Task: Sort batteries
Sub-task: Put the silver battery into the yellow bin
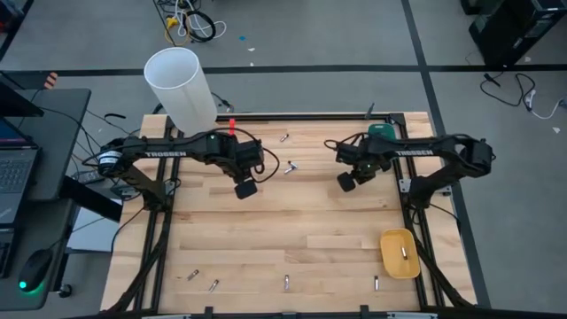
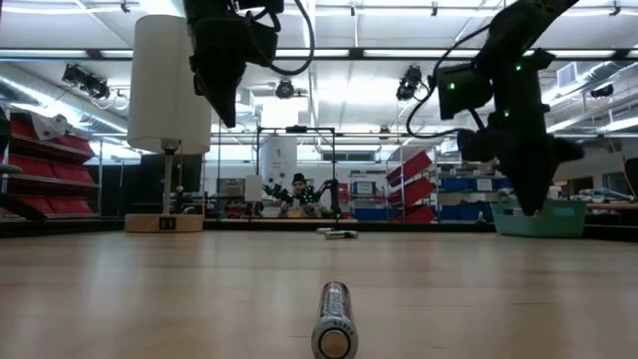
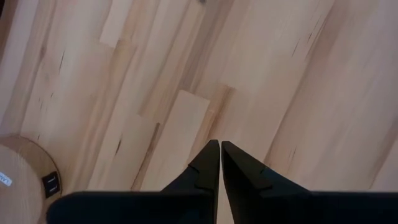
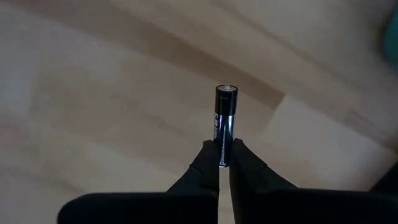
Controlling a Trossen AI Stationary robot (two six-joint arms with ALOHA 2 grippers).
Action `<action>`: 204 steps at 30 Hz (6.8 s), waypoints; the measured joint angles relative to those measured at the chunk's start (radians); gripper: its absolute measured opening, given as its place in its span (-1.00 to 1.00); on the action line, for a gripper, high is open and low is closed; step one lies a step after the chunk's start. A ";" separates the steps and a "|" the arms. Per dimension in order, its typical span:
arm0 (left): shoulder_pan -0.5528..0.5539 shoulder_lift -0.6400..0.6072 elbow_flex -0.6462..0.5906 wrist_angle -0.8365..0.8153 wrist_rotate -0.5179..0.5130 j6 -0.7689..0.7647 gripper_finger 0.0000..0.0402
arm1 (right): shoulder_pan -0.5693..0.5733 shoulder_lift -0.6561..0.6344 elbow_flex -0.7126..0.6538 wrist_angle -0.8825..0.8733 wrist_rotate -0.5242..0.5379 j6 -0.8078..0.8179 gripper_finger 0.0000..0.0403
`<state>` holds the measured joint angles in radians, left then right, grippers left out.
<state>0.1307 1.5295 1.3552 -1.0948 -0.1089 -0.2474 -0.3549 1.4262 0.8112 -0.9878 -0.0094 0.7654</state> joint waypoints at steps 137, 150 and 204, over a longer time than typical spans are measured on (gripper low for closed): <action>0.497 0.734 0.393 0.343 0.243 0.155 -0.80 | 0.720 -0.222 0.003 0.366 -0.175 0.645 -0.49; 0.495 0.733 0.392 0.337 0.179 0.191 -0.95 | 0.720 -0.222 0.003 0.370 -0.176 0.674 -0.63; 0.397 0.325 0.178 0.559 0.438 0.015 -0.95 | 0.619 -0.222 0.002 0.383 0.112 0.713 -0.78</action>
<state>0.5274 1.8546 1.5329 -0.5354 0.3291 -0.2320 0.2638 1.2041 0.8135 -0.6043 0.1022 1.4784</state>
